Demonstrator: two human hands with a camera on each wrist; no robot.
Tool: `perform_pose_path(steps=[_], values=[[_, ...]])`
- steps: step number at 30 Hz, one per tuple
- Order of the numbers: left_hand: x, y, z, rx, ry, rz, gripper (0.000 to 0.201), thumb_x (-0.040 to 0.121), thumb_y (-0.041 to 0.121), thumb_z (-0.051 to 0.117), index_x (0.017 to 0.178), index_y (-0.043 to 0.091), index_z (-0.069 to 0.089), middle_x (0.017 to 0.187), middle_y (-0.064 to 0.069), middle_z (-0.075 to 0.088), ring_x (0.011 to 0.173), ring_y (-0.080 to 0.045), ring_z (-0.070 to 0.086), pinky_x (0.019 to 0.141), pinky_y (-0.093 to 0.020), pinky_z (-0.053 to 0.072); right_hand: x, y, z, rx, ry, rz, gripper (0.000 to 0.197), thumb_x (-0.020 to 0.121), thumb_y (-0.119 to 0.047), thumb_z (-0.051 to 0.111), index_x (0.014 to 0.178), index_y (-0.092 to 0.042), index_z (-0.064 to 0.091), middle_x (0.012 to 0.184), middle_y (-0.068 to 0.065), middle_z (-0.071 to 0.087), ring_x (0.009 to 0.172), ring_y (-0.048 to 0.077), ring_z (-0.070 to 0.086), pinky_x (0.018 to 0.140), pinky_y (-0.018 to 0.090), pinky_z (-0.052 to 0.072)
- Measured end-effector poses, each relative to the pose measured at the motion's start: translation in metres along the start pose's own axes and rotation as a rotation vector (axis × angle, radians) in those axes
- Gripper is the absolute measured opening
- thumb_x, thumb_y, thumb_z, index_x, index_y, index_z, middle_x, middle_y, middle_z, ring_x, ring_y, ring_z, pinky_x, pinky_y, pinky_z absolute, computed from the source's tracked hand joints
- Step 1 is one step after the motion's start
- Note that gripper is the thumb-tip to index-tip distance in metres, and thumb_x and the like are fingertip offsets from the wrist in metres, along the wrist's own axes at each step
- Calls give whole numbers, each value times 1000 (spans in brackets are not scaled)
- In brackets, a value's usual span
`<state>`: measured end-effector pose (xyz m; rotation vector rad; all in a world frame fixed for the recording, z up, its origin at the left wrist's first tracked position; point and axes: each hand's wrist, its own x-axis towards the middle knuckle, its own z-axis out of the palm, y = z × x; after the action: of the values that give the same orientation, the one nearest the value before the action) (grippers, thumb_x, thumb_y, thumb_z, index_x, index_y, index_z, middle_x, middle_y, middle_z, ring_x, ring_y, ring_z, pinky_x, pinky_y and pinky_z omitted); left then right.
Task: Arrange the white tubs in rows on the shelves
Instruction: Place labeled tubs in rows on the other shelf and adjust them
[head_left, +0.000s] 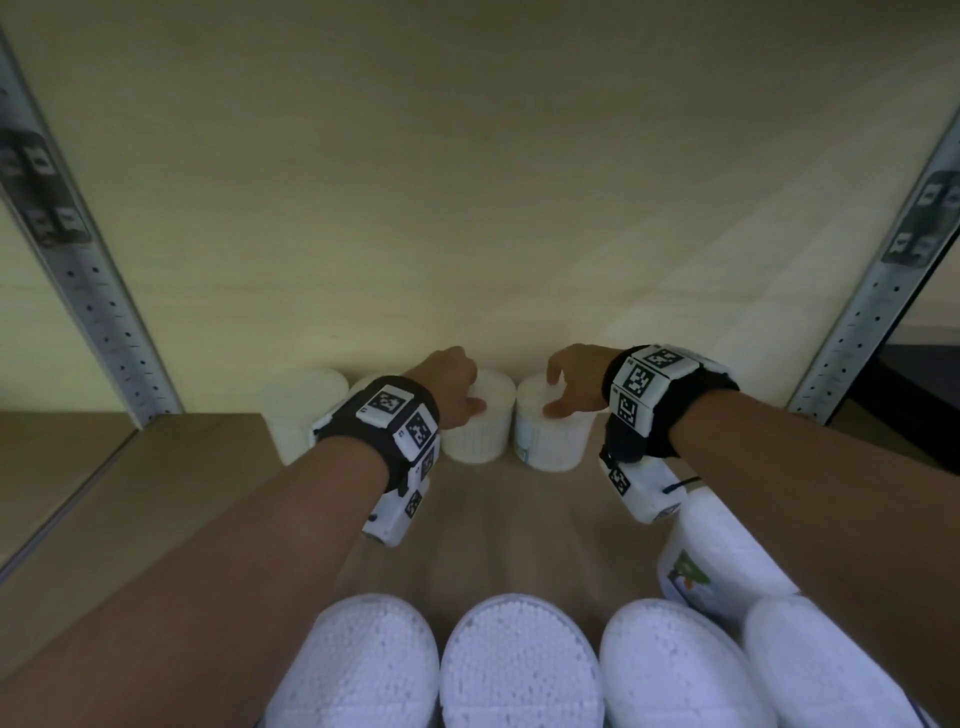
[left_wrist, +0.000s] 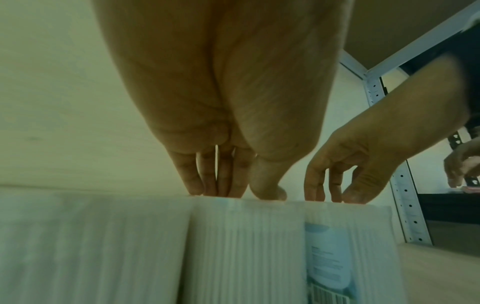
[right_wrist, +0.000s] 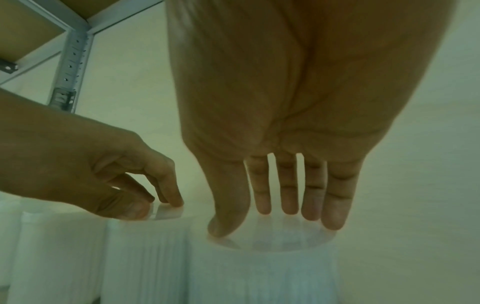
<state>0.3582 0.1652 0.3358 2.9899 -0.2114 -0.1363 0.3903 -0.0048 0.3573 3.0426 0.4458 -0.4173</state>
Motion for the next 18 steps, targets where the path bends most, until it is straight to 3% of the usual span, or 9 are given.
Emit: perform_pose_path(steps=[4,9,11,13,15,18], values=[[1,-1,1,-1,2,13,49,96,33,50,135,2,45,138,-16,39,127,-31,42,105,-35,35,-2,2,-1,-17,4,-41,53,90,-25,63,138,-10,45,144,9,42,129,26,46,104,33,39],[3,-3,5,-20,17,13,48,96,32,51,135,3,45,139,-15,39,127,-31,42,106,-36,35,-5,4,-3,54,24,-84,47,90,-3,55,136,-15,52,146,6,41,129,27,47,101,32,42],[2,-3,6,-32,16,12,48,96,31,51,135,4,45,138,-15,39,127,-30,42,106,-36,35,-4,6,-2,133,93,-64,42,91,-7,55,132,-14,54,141,8,46,125,28,50,99,32,43],[1,-4,6,-38,16,12,48,96,31,51,135,3,45,138,-15,40,126,-31,42,106,-36,35,-4,6,0,156,145,-27,39,92,-22,58,130,-11,54,137,10,50,122,28,52,97,33,44],[1,-4,7,-36,15,10,48,97,32,50,135,3,45,137,-16,40,126,-31,42,106,-37,35,-5,6,2,110,111,14,48,92,-35,58,132,-7,52,135,11,52,122,29,53,99,35,45],[2,-5,8,-36,16,7,47,96,32,50,134,3,46,136,-15,40,125,-31,42,105,-37,36,-6,4,3,68,66,31,54,92,-39,57,132,-4,51,133,13,54,119,30,56,99,37,47]])
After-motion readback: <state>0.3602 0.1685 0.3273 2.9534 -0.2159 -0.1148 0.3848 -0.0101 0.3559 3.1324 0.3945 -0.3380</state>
